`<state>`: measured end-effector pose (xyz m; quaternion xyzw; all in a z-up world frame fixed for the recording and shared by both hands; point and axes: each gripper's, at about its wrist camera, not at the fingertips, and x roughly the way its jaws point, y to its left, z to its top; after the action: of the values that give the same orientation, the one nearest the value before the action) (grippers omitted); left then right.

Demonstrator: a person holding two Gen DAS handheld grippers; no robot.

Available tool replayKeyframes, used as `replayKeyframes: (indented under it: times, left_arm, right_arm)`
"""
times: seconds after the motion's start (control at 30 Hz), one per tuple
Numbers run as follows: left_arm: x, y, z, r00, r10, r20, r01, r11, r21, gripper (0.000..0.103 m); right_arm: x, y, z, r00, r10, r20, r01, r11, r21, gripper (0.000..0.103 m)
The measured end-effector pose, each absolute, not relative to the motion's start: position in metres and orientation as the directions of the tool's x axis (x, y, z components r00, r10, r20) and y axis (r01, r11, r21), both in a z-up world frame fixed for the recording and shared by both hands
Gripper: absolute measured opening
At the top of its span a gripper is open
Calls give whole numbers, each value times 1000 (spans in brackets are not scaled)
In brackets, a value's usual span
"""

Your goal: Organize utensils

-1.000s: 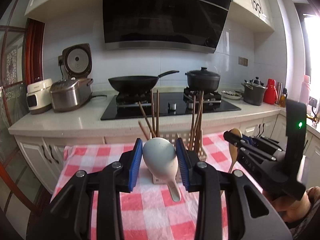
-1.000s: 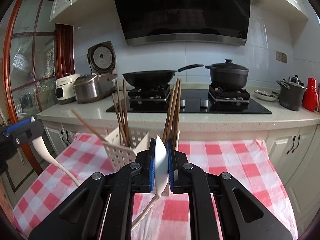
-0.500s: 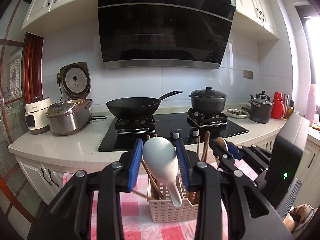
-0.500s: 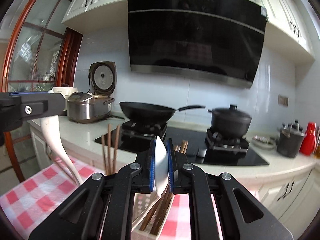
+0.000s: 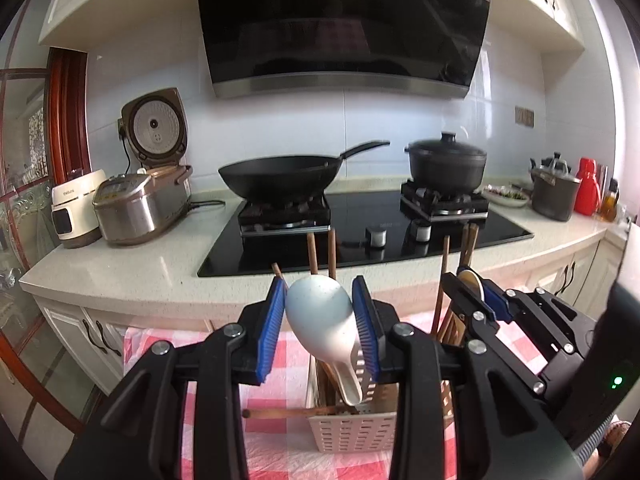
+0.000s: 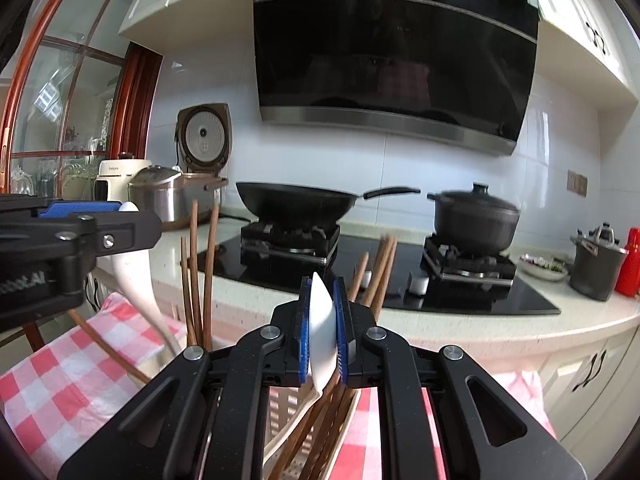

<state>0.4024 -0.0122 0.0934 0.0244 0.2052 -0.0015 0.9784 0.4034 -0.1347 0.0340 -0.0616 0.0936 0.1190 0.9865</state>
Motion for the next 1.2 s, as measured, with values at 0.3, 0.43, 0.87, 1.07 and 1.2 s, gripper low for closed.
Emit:
replayKeyframes:
  times: [0.3, 0.43, 0.87, 1.07, 1.2]
  left_arm:
    - [372, -6, 102, 933, 27, -360, -14, 999, 39, 50]
    - [339, 1, 120, 956, 51, -290, -44, 999, 30, 82]
    - [227, 25, 162, 981, 79, -177, -85, 996, -25, 98]
    - [187, 13, 146, 976, 71, -206, -62, 997, 50, 98]
    - [165, 12, 127, 972, 53, -230, -47, 998, 32, 98]
  right_arm:
    - [372, -159, 49, 965, 207, -159, -219, 974, -60, 44]
    - [345, -177, 71, 970, 202, -138, -206, 978, -18, 52]
    - [247, -198, 114, 909, 265, -320, -247, 964, 97, 84]
    - [208, -209, 107, 887, 300, -351, -253, 952, 175, 84]
    - [190, -205, 107, 895, 273, -353, -238, 961, 138, 84]
